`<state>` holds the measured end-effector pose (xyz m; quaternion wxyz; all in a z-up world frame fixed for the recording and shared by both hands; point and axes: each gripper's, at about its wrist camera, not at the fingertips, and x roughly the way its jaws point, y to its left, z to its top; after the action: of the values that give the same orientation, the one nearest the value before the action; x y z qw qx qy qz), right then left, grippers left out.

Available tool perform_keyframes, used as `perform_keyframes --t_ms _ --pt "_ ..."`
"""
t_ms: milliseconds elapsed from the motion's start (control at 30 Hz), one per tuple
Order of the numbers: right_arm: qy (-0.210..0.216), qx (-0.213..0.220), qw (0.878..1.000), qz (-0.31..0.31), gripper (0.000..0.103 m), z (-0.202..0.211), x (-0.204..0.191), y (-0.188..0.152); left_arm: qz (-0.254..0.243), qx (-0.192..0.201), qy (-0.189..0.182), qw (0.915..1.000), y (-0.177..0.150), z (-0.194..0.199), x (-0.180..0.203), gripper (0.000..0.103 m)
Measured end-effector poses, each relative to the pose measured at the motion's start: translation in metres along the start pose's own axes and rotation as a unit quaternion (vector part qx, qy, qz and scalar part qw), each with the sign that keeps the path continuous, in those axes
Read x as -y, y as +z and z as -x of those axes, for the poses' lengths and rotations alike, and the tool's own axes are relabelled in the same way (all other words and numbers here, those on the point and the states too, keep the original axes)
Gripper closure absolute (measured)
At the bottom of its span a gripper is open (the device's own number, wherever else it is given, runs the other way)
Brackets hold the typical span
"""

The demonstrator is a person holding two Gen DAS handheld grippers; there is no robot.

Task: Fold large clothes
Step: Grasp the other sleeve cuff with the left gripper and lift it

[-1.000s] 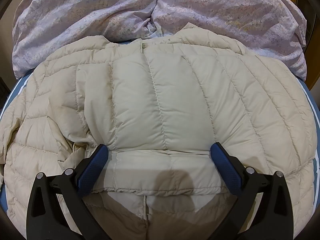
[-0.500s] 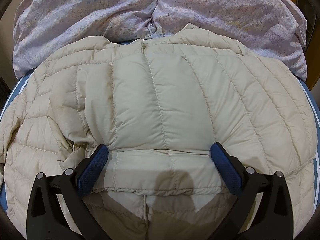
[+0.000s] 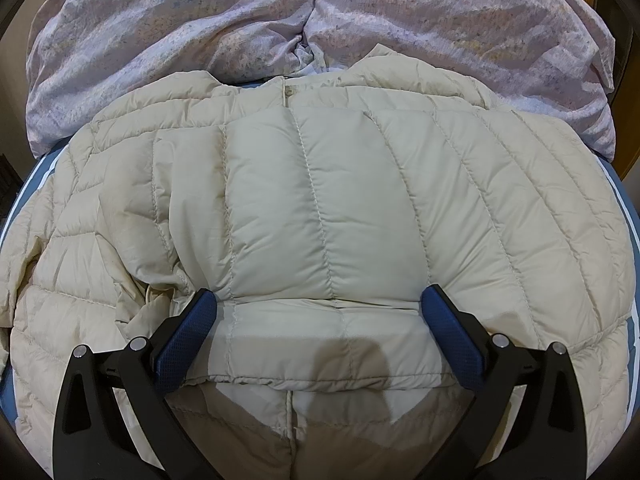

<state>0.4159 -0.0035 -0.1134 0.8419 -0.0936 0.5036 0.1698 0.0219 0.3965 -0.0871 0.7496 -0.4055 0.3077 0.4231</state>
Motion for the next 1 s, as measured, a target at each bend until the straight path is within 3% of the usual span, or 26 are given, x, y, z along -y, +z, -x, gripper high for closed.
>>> perform_keyframes --t_ms 200,467,667,1000 --pt "0.0 -0.009 1.0 0.002 0.001 -0.002 -0.001 0.005 -0.03 0.021 -0.028 0.9989 0.013 0.018 0.036 0.098" --pt "0.004 -0.025 1.0 0.004 0.001 -0.003 -0.002 0.014 -0.087 0.029 -0.123 0.9882 0.013 0.042 0.132 0.099" --pt "0.029 -0.028 0.999 -0.002 0.001 0.011 0.004 0.017 -0.153 0.013 -0.217 0.964 -0.028 0.053 0.231 0.099" --pt "0.01 0.017 1.0 -0.001 0.001 0.052 0.036 0.01 -0.234 -0.041 -0.31 0.9205 -0.108 0.054 0.342 0.099"
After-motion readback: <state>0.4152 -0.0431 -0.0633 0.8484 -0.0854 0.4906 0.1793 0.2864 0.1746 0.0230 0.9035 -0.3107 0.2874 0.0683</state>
